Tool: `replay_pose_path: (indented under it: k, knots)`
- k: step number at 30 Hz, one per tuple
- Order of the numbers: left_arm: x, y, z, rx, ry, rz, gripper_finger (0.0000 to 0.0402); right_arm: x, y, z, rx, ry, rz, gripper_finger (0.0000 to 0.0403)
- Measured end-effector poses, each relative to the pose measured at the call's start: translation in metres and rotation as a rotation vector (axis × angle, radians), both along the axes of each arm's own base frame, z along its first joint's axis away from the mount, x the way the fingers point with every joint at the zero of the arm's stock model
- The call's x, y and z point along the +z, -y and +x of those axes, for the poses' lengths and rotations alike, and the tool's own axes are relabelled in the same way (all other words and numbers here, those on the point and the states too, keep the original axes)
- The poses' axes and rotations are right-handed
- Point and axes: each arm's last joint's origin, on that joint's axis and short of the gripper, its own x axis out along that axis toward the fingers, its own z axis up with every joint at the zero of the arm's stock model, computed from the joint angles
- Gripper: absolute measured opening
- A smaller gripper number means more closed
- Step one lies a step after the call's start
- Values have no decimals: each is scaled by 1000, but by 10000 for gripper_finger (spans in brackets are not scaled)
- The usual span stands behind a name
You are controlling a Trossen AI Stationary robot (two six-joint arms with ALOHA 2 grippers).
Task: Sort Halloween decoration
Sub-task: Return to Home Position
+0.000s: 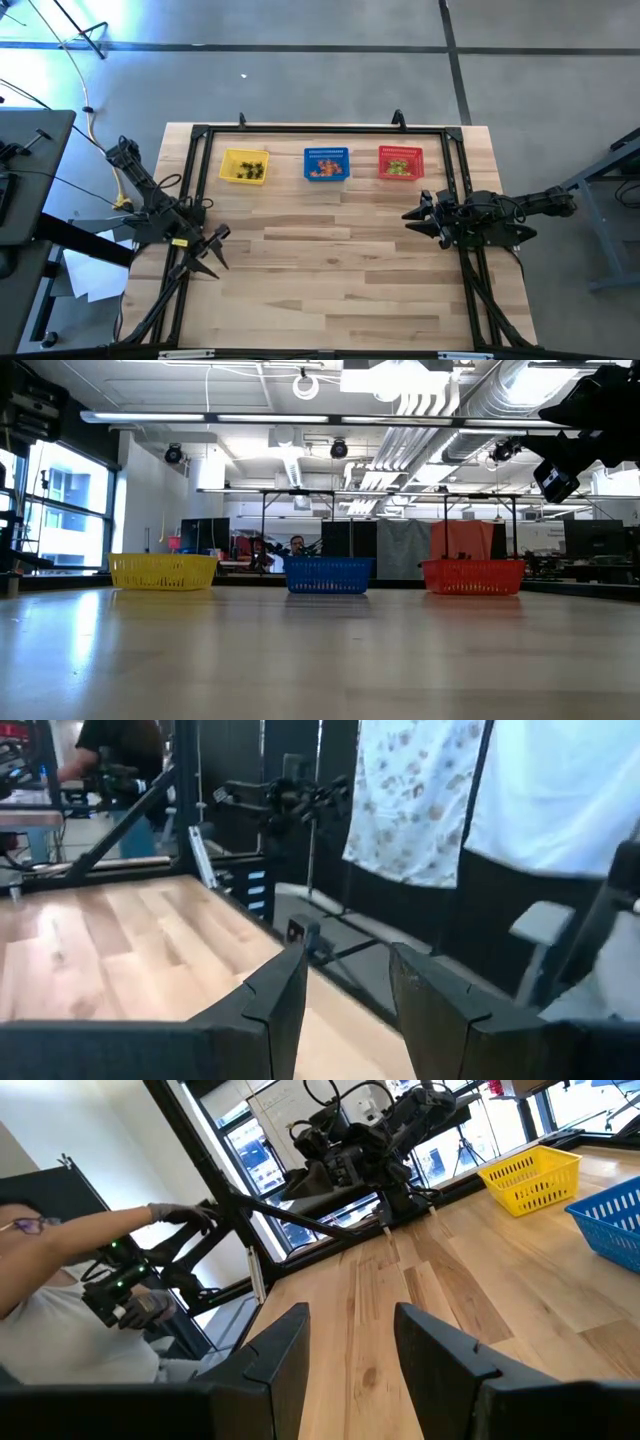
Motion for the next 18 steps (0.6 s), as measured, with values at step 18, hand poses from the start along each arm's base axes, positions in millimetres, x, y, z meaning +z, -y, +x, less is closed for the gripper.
replay_pose_path:
  k: [18]
  knots:
    - [-7,-14,4,154,-208,-182,133,0,0,0,0,0,0,145]
